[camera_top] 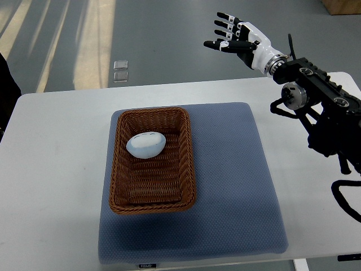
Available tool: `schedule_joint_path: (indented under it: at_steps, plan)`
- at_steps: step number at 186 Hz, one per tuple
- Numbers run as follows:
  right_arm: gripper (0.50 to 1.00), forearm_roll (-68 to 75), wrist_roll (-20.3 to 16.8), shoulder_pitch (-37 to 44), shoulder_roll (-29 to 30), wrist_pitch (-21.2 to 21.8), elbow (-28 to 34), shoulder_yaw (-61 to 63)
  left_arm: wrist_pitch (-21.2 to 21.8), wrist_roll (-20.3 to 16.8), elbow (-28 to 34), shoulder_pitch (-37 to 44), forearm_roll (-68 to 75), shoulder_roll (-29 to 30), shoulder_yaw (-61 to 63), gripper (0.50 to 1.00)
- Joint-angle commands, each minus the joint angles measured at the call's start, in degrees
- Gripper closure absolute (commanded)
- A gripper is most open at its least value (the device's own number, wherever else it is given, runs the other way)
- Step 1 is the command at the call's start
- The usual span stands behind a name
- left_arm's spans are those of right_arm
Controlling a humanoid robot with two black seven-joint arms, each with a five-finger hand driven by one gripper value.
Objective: Place blue toy in brown basket
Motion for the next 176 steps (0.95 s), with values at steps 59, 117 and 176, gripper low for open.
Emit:
schedule_joint_path:
  at_steps: [59, 117, 176]
  plan:
    - [0.587, 19.2, 5.5, -6.9, 0.5, -10.8, -3.0, 1.8, 0.0, 0.0, -0.1, 0.0, 0.0, 0.0, 0.0, 0.5]
    - [0.587, 19.2, 5.8, -7.0, 0.5, -10.9, -6.1, 1.9, -0.1, 0.0, -0.1, 0.0, 0.0, 0.0, 0.0, 0.5]
    - [0.587, 19.2, 7.4, -7.0, 1.3, -10.8, -6.4, 1.9, 0.0, 0.0, -0.1, -0.1, 0.0, 0.0, 0.0, 0.5]
